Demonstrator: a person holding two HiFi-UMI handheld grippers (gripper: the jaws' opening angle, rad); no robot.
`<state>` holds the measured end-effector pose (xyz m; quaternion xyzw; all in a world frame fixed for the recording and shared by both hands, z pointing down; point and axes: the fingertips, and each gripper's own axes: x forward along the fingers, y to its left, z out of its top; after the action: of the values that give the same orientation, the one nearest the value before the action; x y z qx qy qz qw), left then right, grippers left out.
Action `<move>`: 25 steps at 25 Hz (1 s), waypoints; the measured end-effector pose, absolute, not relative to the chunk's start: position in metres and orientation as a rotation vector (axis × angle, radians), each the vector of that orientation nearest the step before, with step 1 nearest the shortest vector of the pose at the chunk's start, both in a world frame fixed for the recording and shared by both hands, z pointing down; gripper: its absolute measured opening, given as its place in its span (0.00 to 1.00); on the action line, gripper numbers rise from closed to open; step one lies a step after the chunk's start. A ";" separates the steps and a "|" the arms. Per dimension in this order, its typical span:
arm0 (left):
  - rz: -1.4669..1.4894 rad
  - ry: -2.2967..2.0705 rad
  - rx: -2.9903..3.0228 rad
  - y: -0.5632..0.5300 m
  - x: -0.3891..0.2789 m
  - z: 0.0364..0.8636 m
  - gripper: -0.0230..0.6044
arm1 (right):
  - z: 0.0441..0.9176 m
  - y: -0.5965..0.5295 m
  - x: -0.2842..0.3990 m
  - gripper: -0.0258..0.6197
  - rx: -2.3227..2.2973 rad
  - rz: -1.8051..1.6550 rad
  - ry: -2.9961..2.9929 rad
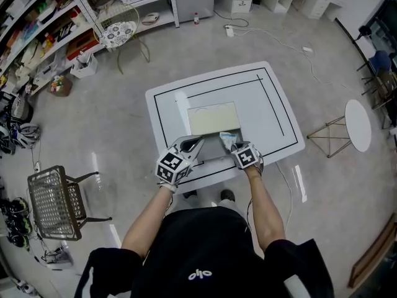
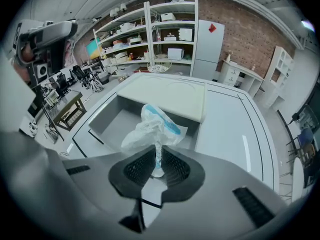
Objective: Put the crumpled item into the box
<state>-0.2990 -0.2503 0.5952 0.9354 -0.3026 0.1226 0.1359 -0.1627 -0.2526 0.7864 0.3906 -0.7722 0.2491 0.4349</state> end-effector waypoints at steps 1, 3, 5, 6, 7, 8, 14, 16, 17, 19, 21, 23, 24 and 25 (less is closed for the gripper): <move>0.356 -0.886 2.704 -0.250 -0.301 0.596 0.05 | 0.789 -0.255 -0.163 0.10 0.965 0.623 -1.914; 0.357 -0.905 2.697 -0.249 -0.303 0.596 0.05 | 0.794 -0.258 -0.163 0.10 0.944 0.637 -1.897; 0.358 -0.926 2.689 -0.249 -0.304 0.596 0.05 | 0.797 -0.261 -0.165 0.10 0.921 0.645 -1.894; 0.358 -0.936 2.685 -0.249 -0.305 0.595 0.05 | 0.798 -0.262 -0.166 0.10 0.910 0.647 -1.896; 0.359 -0.946 2.681 -0.248 -0.306 0.595 0.05 | 0.799 -0.263 -0.166 0.10 0.900 0.646 -1.893; 0.360 -0.956 2.677 -0.248 -0.306 0.595 0.05 | 0.801 -0.264 -0.165 0.10 0.893 0.644 -1.885; 0.366 -1.002 2.654 -0.246 -0.309 0.596 0.05 | 0.813 -0.270 -0.166 0.10 0.846 0.611 -1.862; 0.368 -1.017 2.646 -0.245 -0.311 0.597 0.05 | 0.814 -0.268 -0.165 0.10 0.837 0.623 -1.848; 0.368 -1.024 2.643 -0.245 -0.311 0.597 0.05 | 0.815 -0.266 -0.163 0.10 0.836 0.641 -1.833; 0.368 -1.037 2.637 -0.245 -0.312 0.597 0.05 | 0.816 -0.269 -0.163 0.11 0.847 0.646 -1.840; 0.367 -1.048 2.634 -0.246 -0.313 0.596 0.05 | 0.814 -0.275 -0.166 0.11 0.864 0.637 -1.866; 0.365 -1.056 2.631 -0.246 -0.313 0.595 0.05 | 0.812 -0.279 -0.167 0.11 0.881 0.638 -1.879; 0.364 -1.060 2.630 -0.246 -0.313 0.595 0.05 | 0.811 -0.280 -0.167 0.11 0.887 0.641 -1.884; 0.364 -1.064 2.629 -0.246 -0.312 0.594 0.05 | 0.811 -0.281 -0.167 0.11 0.892 0.644 -1.888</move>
<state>-0.3124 -0.2457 0.5940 0.9103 -0.3684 0.1259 0.1407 -0.1670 -0.2808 0.8111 0.3626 -0.7670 0.2615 0.4604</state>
